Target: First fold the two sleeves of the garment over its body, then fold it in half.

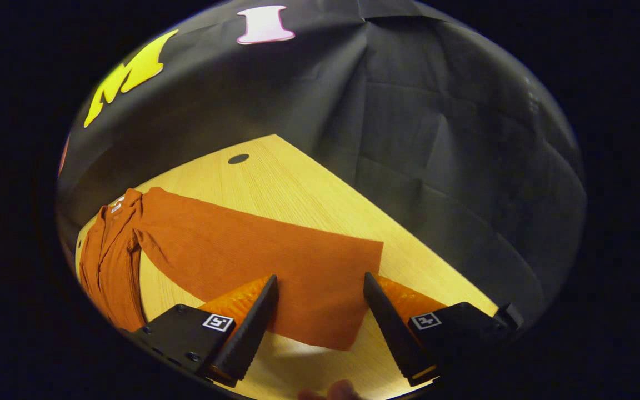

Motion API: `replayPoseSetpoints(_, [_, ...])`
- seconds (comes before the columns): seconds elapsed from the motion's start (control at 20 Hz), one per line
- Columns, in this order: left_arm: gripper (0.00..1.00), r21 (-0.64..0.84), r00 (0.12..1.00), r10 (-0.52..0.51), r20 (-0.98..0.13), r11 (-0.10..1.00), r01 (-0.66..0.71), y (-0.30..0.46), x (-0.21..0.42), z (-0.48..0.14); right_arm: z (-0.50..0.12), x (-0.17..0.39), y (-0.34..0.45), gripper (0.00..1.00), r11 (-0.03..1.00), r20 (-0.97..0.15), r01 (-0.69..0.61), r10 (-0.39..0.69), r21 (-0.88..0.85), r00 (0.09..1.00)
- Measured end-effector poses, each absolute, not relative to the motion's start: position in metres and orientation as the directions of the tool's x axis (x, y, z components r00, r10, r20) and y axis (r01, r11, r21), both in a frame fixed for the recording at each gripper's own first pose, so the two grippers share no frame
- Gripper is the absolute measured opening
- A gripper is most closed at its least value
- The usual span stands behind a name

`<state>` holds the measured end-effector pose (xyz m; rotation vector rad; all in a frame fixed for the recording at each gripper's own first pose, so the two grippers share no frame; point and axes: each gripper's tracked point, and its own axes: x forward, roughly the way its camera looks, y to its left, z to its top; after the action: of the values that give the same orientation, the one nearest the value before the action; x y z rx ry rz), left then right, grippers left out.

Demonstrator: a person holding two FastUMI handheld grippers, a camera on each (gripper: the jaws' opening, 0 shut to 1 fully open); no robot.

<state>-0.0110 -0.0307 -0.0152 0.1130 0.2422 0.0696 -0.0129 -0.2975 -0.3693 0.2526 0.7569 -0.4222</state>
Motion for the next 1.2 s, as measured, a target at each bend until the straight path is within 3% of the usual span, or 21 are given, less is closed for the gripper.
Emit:
replayPoseSetpoints(0.15, [0.99,0.119,0.967,0.084,-0.242,0.991,-0.057,-0.027,-0.007,-0.017,-0.370,-0.008,-0.292,1.00,0.916,-0.699,0.399,-0.262,0.036,0.665])
replayPoseSetpoints(0.4, [0.99,0.126,0.966,0.110,-0.235,0.989,-0.082,-0.001,0.002,-0.016,-0.373,0.007,-0.284,0.32,0.928,-0.674,0.371,-0.250,0.039,0.695])
replayPoseSetpoints(0.6, [0.99,0.129,0.963,0.151,-0.225,0.984,-0.125,0.026,0.003,-0.016,-0.368,0.011,-0.282,0.09,0.906,-0.715,0.417,-0.246,0.070,0.655])
replayPoseSetpoints(1.2, [0.99,0.077,0.961,0.177,-0.214,0.984,-0.164,0.073,0.006,-0.027,-0.247,0.064,-0.268,0.08,0.932,-0.566,0.363,-0.311,-0.023,0.763])
